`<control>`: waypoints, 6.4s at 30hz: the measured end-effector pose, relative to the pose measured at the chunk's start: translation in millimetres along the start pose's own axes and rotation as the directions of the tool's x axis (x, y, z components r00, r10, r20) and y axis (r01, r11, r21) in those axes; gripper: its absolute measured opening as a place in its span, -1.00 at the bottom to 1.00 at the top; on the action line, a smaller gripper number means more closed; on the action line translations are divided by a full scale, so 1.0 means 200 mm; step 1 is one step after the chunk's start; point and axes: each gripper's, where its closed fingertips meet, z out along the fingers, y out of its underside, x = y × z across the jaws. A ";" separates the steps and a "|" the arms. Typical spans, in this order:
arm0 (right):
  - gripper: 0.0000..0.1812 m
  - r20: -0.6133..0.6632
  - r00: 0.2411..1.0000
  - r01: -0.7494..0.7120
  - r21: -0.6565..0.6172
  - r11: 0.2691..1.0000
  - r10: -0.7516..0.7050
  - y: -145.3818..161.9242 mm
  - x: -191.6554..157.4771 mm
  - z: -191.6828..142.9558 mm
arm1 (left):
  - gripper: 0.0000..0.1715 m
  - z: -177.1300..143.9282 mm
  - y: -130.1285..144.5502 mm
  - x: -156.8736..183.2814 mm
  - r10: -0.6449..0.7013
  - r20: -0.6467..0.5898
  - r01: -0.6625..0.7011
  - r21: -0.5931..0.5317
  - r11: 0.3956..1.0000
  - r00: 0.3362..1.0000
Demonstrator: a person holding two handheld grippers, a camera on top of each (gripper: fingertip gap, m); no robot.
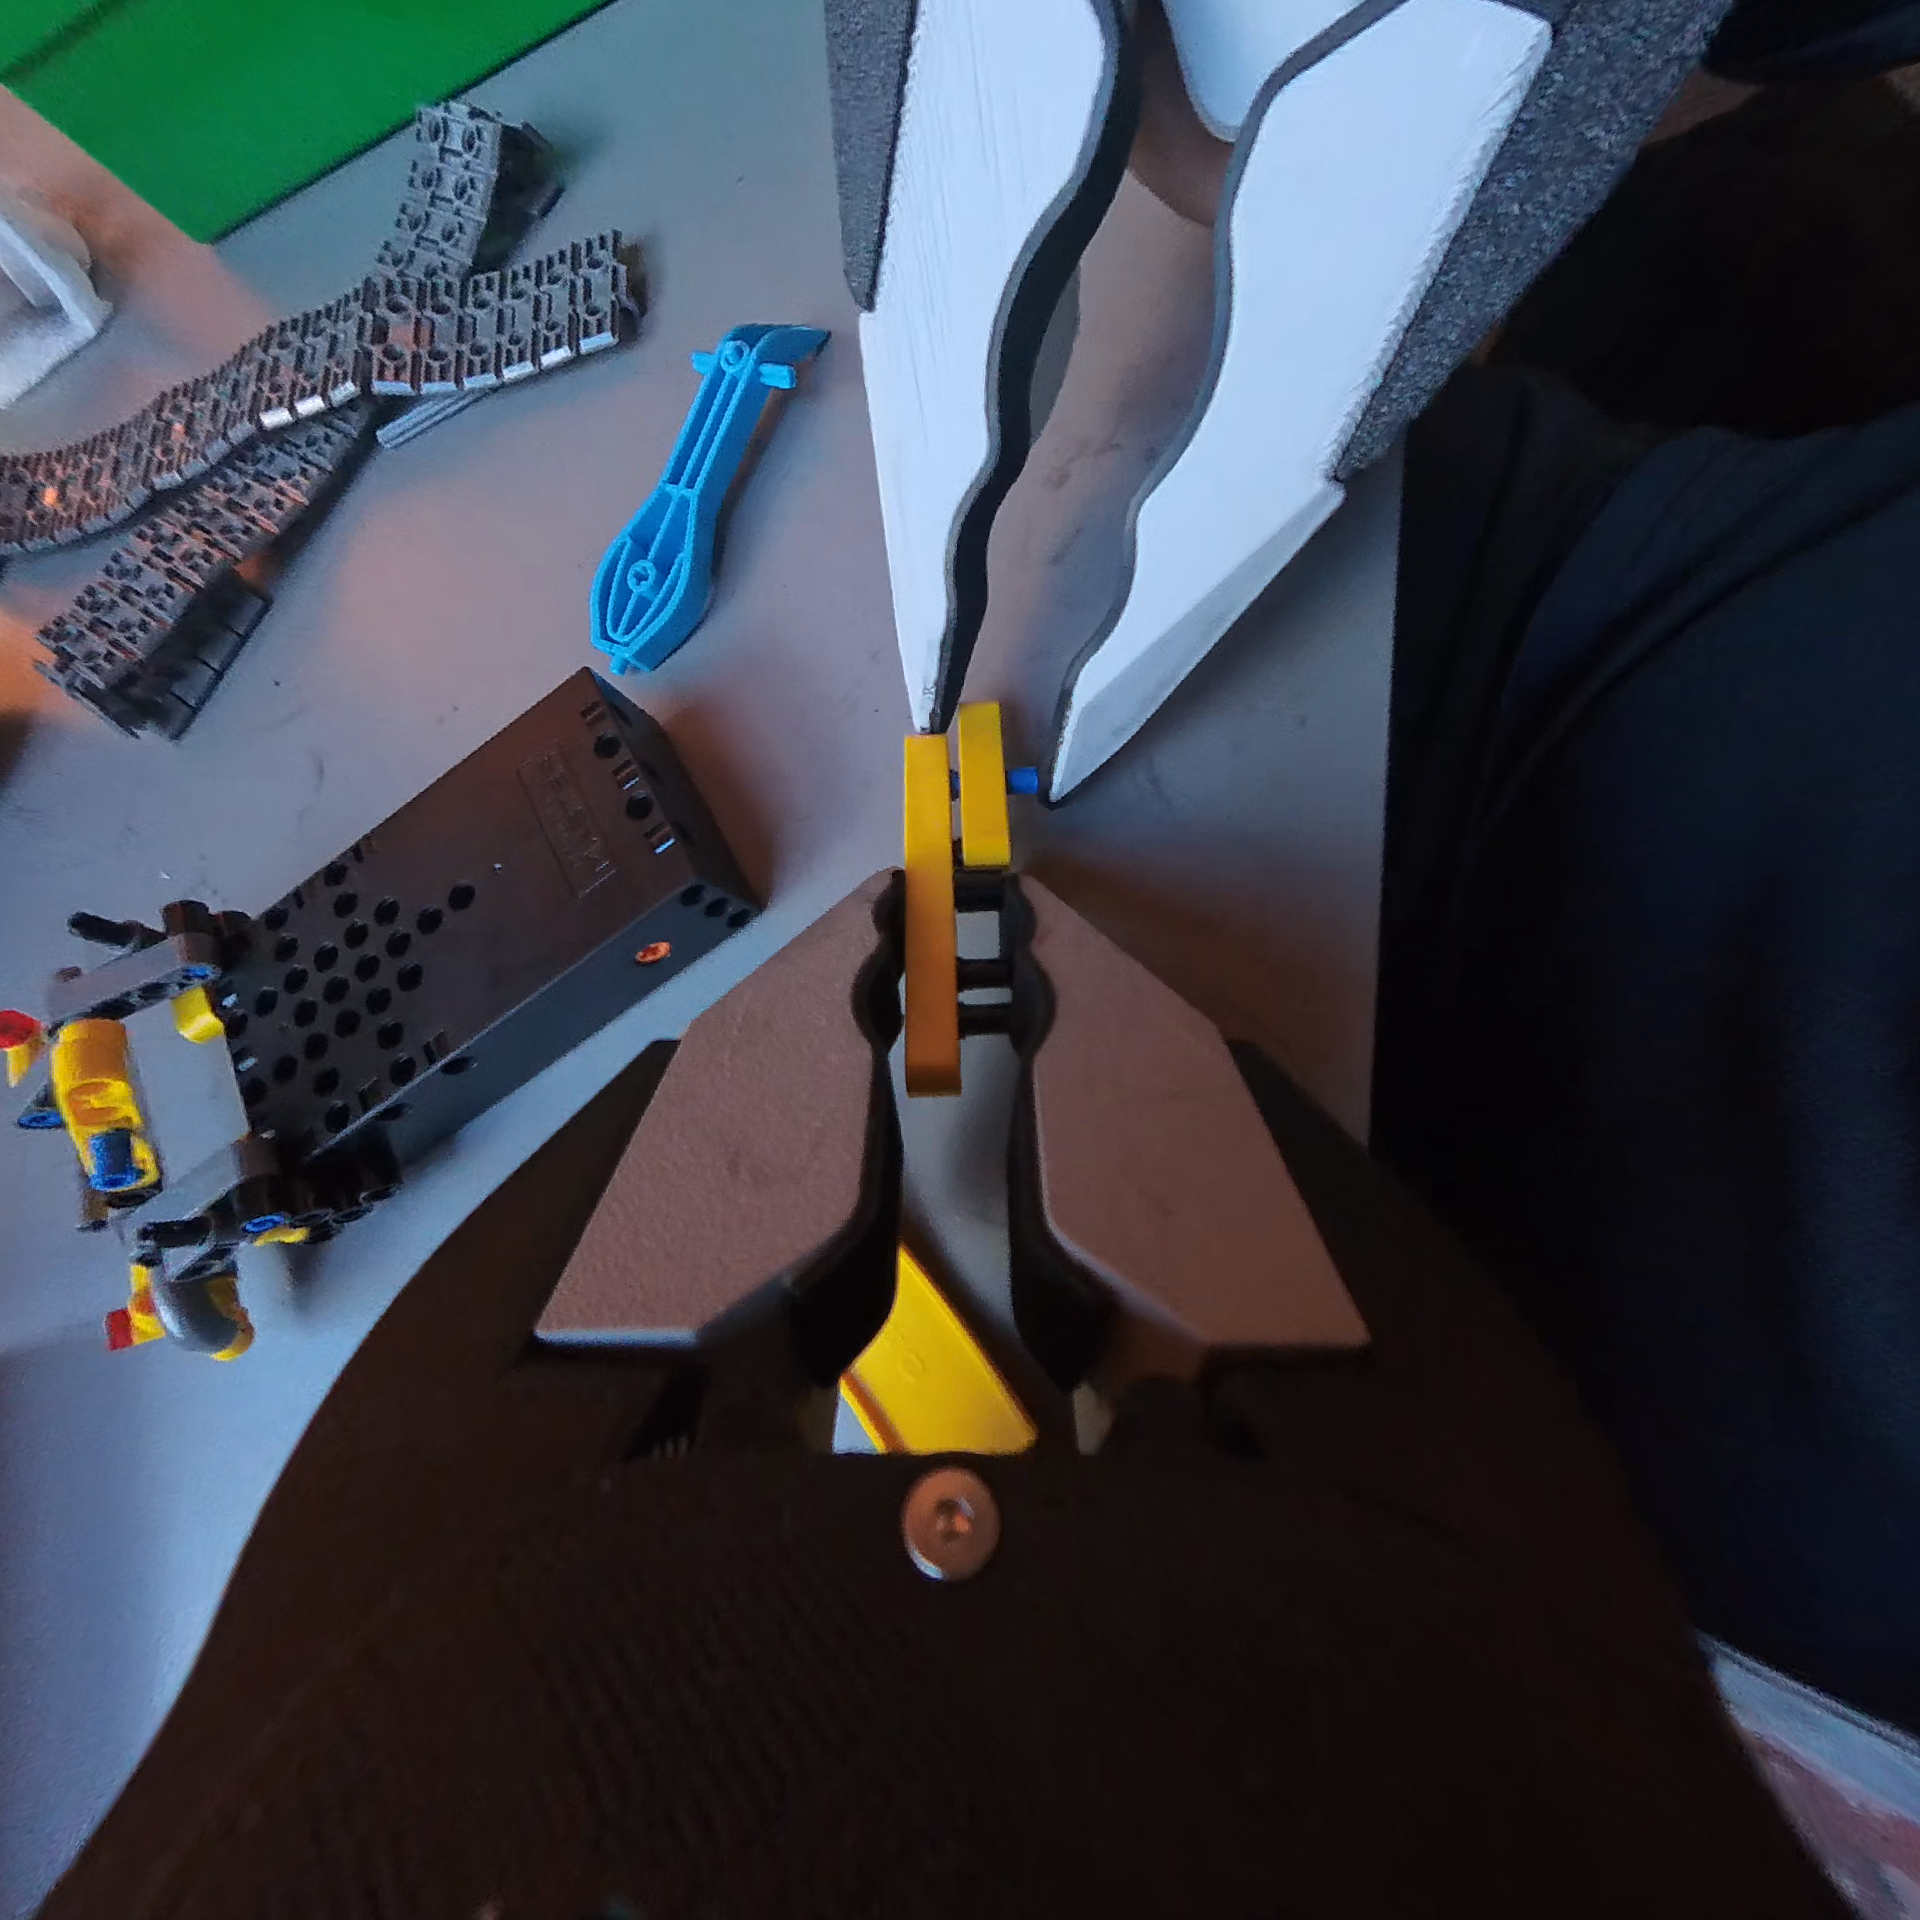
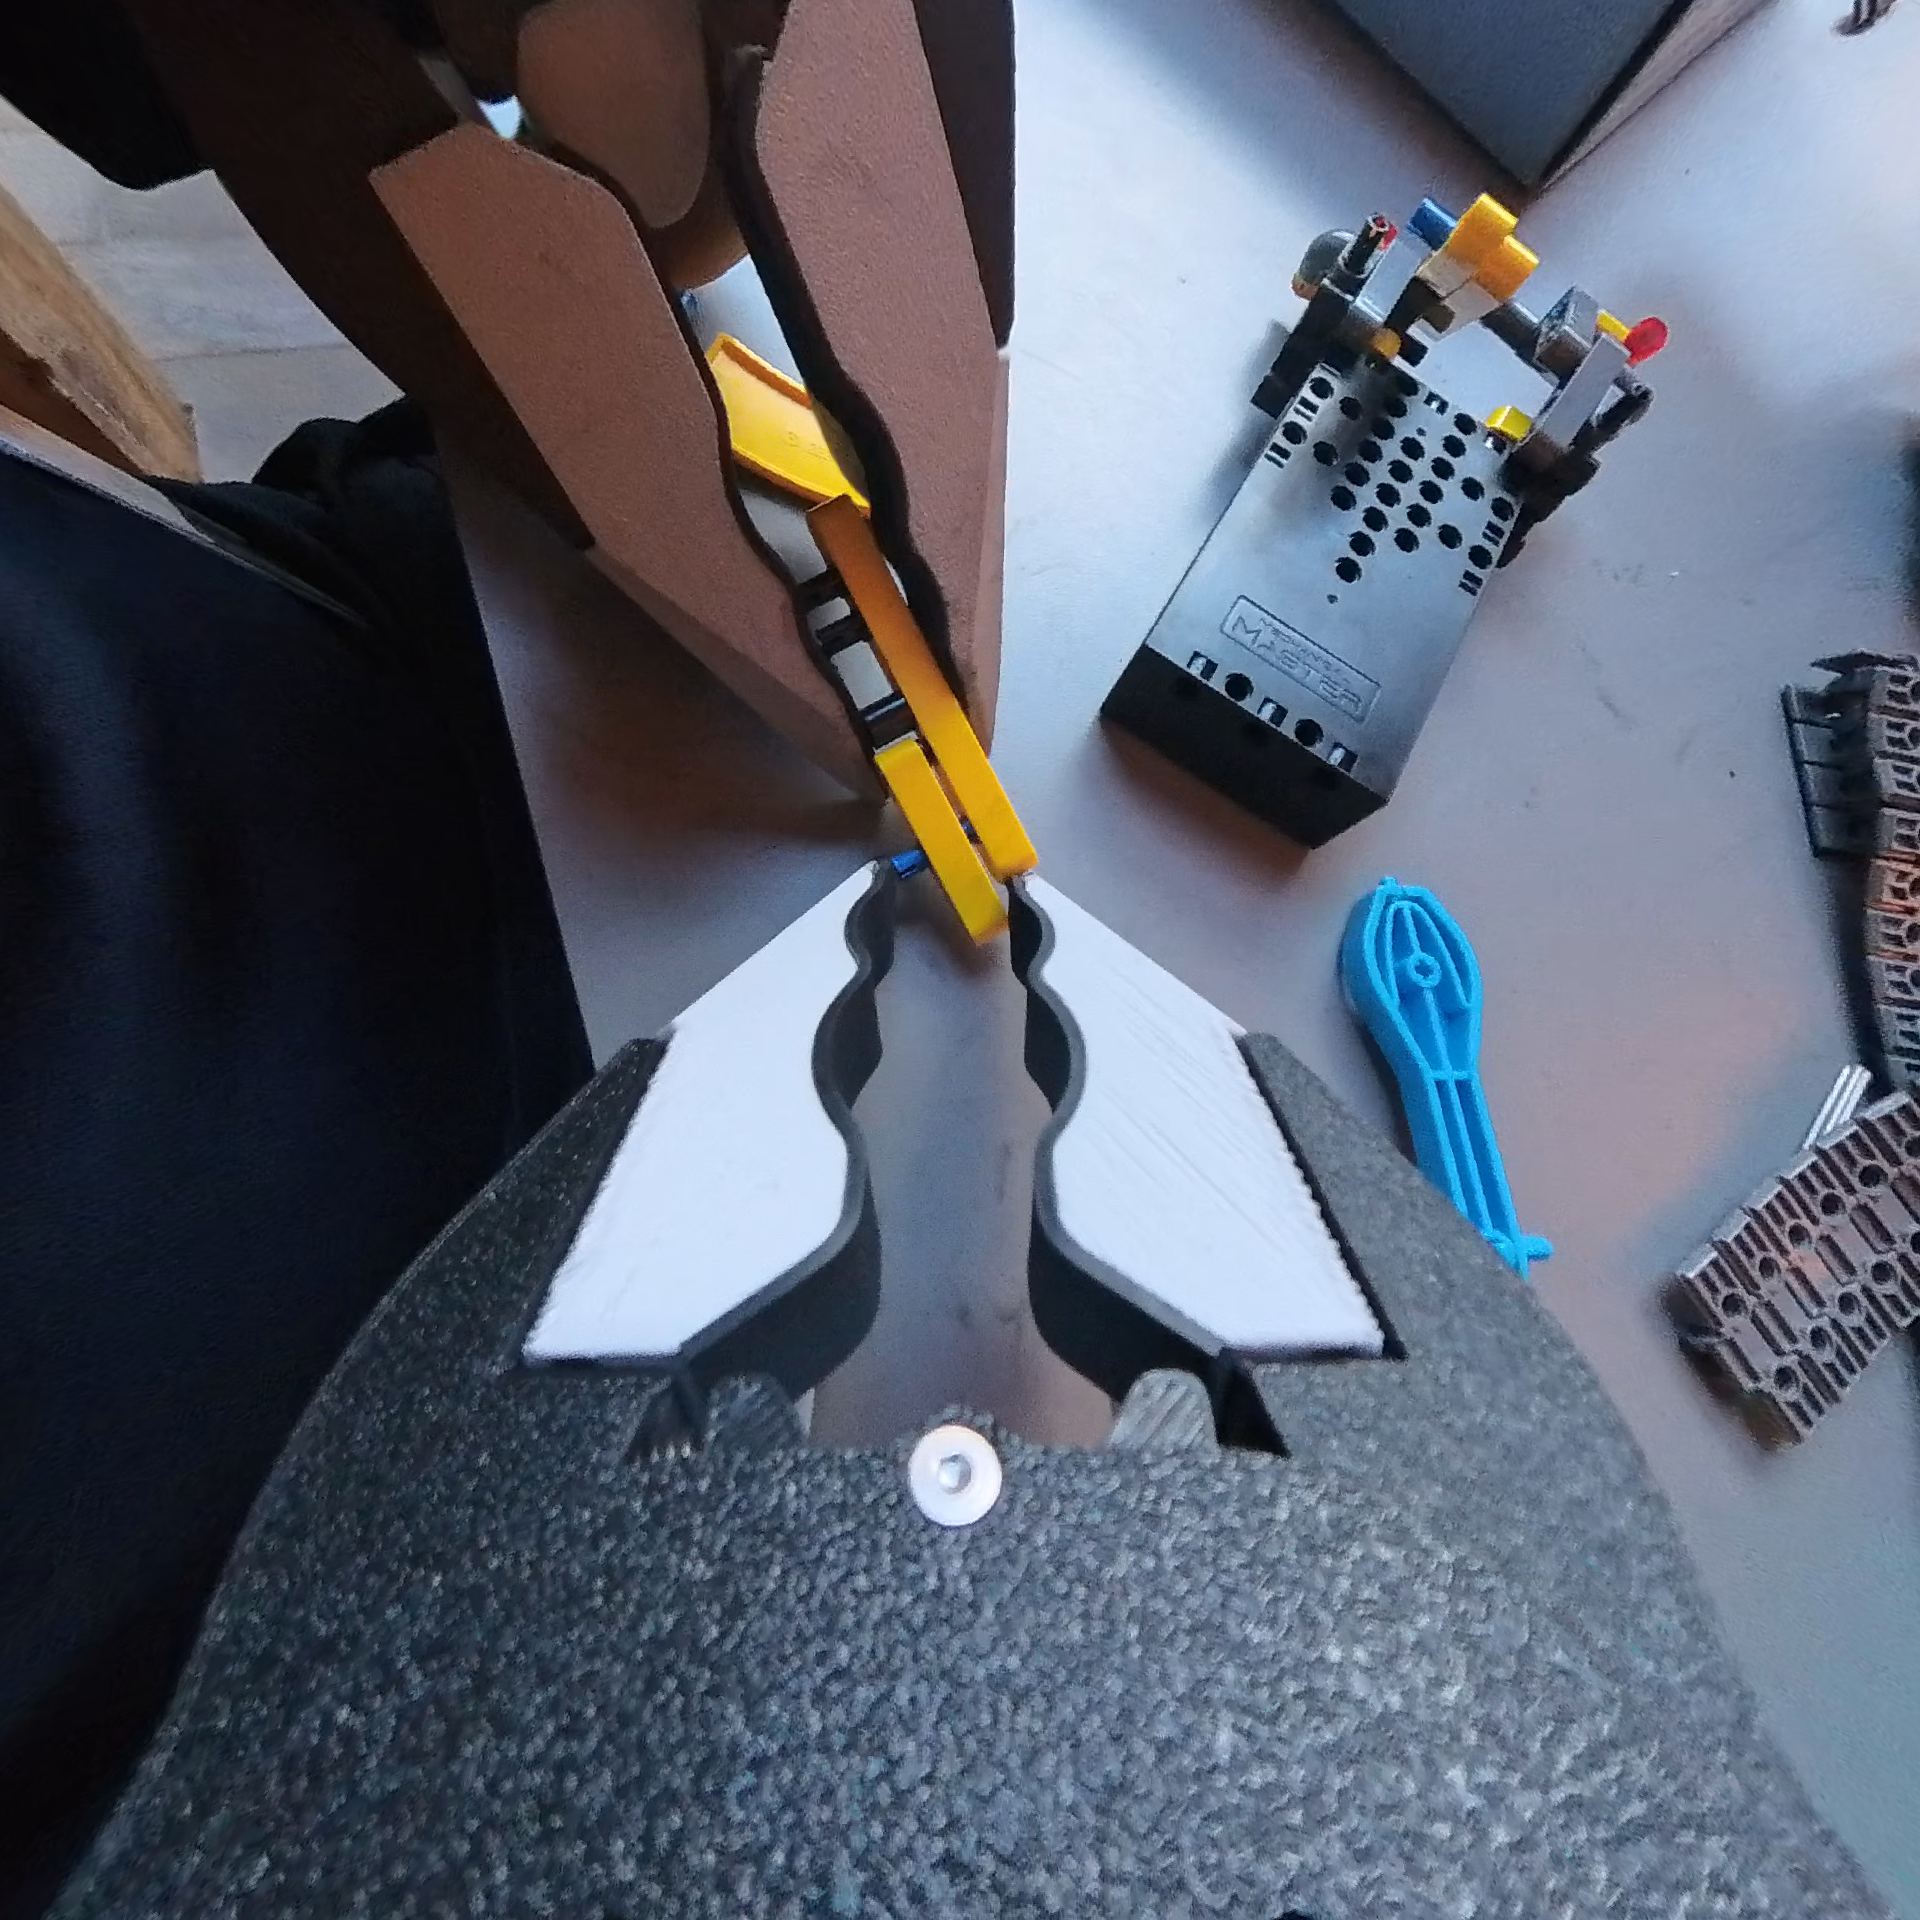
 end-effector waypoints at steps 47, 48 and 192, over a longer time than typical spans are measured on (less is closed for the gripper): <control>-0.79 0.074 0.984 0.147 0.202 0.968 -0.165 -0.04 0.00 -0.19 | -0.83 -0.01 -0.03 0.10 0.244 -0.135 -0.234 0.091 0.968 0.960; -0.77 0.096 0.985 0.125 0.195 0.973 -0.145 -0.04 0.00 -0.18 | -0.83 -0.01 -0.03 0.10 0.280 -0.129 -0.268 0.101 0.958 0.951; -0.77 0.496 0.826 -0.534 0.534 0.655 0.269 -0.43 0.07 -0.31 | -0.93 -0.26 -0.37 -0.06 -0.288 -0.358 0.416 0.360 0.835 0.888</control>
